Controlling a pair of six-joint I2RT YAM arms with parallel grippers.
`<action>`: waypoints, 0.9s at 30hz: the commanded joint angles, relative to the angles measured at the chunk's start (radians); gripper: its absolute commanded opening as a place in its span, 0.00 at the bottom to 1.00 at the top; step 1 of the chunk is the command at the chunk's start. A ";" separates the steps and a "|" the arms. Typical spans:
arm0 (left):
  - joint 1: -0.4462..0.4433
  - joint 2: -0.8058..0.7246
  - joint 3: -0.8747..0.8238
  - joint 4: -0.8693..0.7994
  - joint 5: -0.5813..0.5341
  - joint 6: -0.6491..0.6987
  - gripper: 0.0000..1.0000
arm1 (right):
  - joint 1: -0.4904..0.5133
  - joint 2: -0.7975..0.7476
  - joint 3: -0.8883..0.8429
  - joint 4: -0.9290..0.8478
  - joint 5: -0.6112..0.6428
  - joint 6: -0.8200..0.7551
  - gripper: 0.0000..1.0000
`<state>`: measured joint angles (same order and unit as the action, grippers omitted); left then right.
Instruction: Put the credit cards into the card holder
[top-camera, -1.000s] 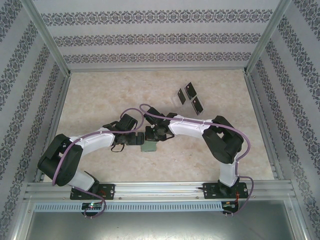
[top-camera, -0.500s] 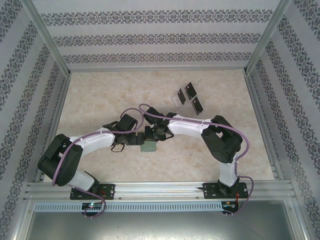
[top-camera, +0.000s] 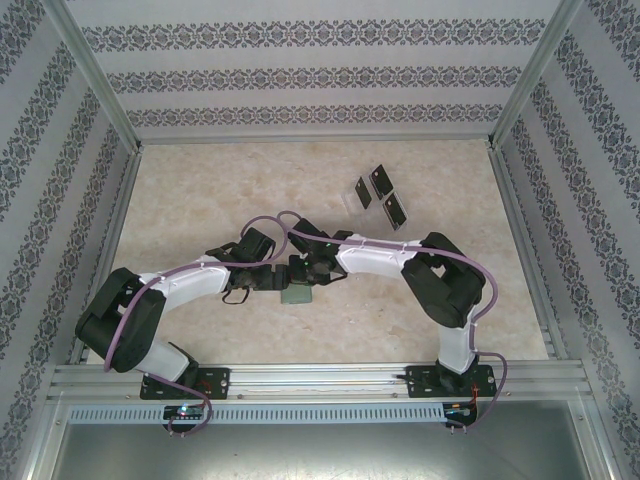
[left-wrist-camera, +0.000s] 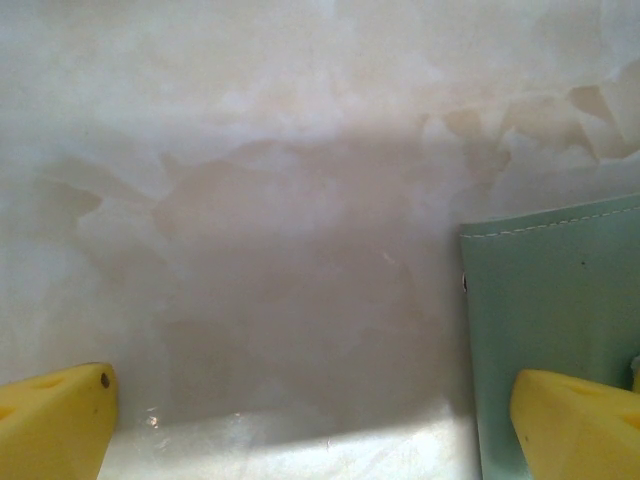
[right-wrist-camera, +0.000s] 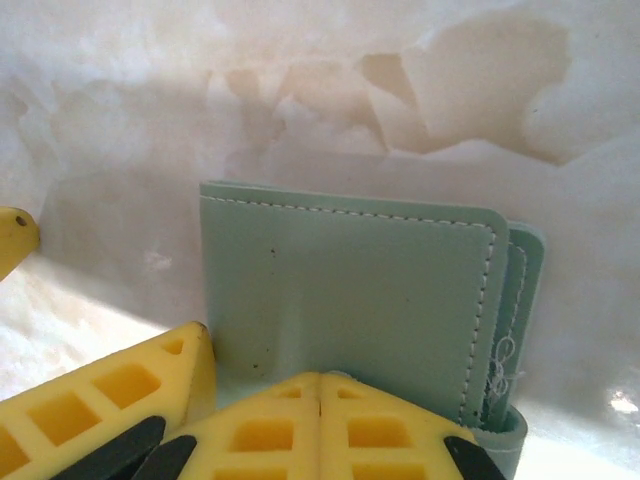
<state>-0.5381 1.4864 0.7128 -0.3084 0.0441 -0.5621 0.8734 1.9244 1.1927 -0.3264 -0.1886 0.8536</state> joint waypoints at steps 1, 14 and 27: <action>-0.050 0.032 -0.009 0.043 0.186 -0.037 1.00 | 0.018 0.121 -0.143 -0.086 0.050 0.046 0.00; -0.054 0.038 -0.004 0.035 0.179 -0.041 1.00 | -0.011 0.086 -0.307 0.105 0.022 0.168 0.00; -0.063 0.032 0.005 0.002 0.148 -0.043 1.00 | -0.042 -0.027 -0.447 0.148 0.081 0.213 0.00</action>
<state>-0.5507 1.4868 0.7136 -0.3088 0.0322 -0.5659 0.8459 1.8114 0.8680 0.1616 -0.2207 1.0630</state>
